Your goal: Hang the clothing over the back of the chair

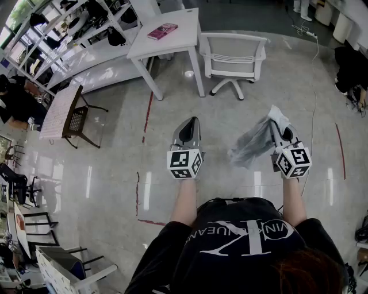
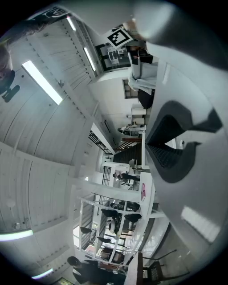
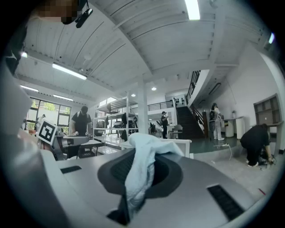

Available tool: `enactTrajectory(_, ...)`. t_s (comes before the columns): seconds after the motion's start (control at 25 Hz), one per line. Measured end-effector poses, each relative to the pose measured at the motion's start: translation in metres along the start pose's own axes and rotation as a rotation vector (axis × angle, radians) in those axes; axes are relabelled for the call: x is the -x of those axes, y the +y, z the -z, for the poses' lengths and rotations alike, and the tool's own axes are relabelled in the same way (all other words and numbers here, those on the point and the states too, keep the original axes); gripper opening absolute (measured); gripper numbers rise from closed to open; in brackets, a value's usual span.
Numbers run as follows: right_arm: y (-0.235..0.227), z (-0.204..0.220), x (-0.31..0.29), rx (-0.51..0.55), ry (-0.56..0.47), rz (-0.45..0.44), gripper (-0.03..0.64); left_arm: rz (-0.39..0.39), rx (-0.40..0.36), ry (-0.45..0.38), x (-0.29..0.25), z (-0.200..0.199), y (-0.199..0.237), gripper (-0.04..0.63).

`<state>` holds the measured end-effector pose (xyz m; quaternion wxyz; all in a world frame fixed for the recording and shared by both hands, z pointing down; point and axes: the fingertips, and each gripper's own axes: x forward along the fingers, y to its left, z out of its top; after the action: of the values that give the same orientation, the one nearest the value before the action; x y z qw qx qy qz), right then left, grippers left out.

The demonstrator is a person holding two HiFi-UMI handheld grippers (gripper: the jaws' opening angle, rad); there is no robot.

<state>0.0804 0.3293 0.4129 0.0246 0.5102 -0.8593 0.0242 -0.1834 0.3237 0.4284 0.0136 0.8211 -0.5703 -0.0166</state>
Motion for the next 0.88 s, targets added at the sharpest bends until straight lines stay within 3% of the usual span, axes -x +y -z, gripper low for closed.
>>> enactTrajectory(0.2, 0.002, -0.005, -0.01, 0.017, -0.013, 0.033, 0.041, 0.018, -0.043, -0.024, -0.002, -0.01, 0.019, 0.011)
enactTrajectory(0.68, -0.016, -0.002, -0.037, -0.014, -0.005, 0.089, 0.041, 0.011, 0.003, 0.006, -0.026, 0.004, 0.043, 0.011)
enactTrajectory(0.88, -0.026, -0.001, -0.067, -0.006, 0.001, 0.071, 0.041, 0.001, 0.003, 0.01, -0.054, 0.004, 0.058, 0.011)
